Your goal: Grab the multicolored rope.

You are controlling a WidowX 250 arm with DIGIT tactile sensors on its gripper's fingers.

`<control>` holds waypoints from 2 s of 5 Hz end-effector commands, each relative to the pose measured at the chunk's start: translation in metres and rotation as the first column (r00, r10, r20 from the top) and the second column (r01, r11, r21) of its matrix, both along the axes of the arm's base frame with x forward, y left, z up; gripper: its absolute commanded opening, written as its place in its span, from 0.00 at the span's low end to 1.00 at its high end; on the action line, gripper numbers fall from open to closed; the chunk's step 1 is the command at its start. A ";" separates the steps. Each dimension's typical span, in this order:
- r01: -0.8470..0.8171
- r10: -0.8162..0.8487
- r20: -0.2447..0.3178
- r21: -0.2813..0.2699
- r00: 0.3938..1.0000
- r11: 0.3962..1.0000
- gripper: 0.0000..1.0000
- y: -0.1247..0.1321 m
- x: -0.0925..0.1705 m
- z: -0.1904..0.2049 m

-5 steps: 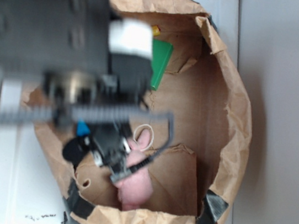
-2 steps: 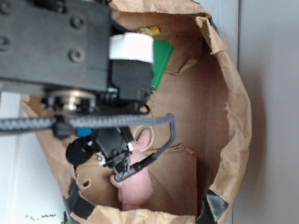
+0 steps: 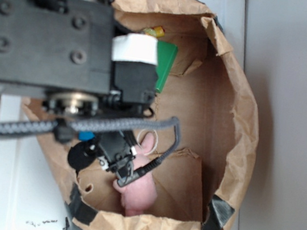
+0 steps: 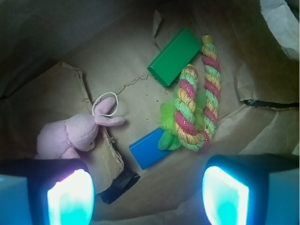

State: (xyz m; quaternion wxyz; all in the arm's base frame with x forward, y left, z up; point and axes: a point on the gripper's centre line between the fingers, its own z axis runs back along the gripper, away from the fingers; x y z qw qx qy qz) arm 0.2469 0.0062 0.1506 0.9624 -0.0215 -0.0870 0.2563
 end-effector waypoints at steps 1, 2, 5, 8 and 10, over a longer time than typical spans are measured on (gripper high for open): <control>-0.043 0.043 0.037 0.016 0.998 0.999 1.00 0.019 0.018 -0.012; -0.026 0.025 0.059 0.016 0.998 1.000 1.00 0.033 0.021 -0.017; -0.019 0.015 0.062 0.066 0.998 0.998 1.00 0.062 0.038 -0.045; -0.050 0.044 0.038 0.152 0.998 0.987 1.00 0.075 0.056 -0.068; -0.044 0.040 0.030 0.177 0.999 0.983 1.00 0.077 0.058 -0.070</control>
